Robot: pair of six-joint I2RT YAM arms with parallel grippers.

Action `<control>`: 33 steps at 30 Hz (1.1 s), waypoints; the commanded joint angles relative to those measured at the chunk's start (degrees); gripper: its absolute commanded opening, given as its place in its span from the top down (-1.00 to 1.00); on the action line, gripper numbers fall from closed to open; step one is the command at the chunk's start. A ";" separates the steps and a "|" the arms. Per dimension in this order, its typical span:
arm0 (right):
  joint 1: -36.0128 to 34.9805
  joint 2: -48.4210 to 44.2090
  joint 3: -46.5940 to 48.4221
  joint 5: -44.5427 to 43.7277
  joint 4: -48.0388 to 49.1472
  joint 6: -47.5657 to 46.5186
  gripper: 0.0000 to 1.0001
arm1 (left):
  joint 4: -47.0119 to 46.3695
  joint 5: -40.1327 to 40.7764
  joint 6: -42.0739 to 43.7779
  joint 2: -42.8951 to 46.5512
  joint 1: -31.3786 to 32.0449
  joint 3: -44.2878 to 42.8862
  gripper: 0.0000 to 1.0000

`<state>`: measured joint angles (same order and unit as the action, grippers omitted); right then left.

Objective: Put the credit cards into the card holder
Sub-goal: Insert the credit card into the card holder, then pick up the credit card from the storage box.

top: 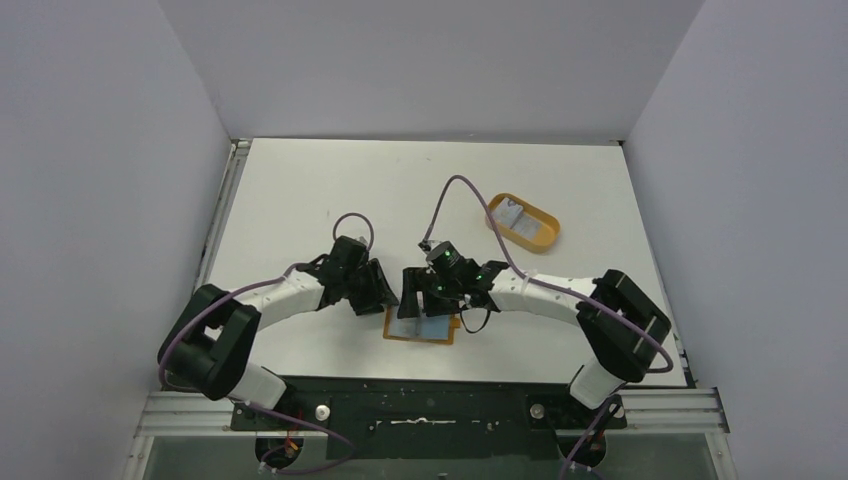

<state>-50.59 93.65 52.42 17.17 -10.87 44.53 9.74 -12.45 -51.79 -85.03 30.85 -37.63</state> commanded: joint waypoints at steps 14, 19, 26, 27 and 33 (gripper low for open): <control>18.62 -21.04 1.76 -24.24 -9.92 -1.11 -0.51 | 16.15 11.93 4.12 19.91 -1.89 -1.70 -0.68; 31.49 -17.66 -0.35 -21.23 -1.24 2.69 -0.48 | 15.99 15.04 5.11 25.06 -2.01 0.90 -0.93; 38.51 -5.58 3.82 -19.59 8.10 2.25 -0.50 | 15.26 13.73 5.95 26.47 -1.94 2.13 -0.92; 39.07 -4.44 3.76 -19.88 9.85 2.64 -0.51 | 14.72 13.05 5.80 26.34 -1.95 2.41 -0.91; 40.43 3.36 6.65 -21.49 14.88 3.76 -0.50 | 13.14 10.86 4.38 25.57 -2.02 3.47 -0.84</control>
<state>-10.85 94.43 54.70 -2.11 -4.27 47.05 25.43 -0.10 -47.18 -59.81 29.12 -34.59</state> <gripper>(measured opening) 0.753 0.929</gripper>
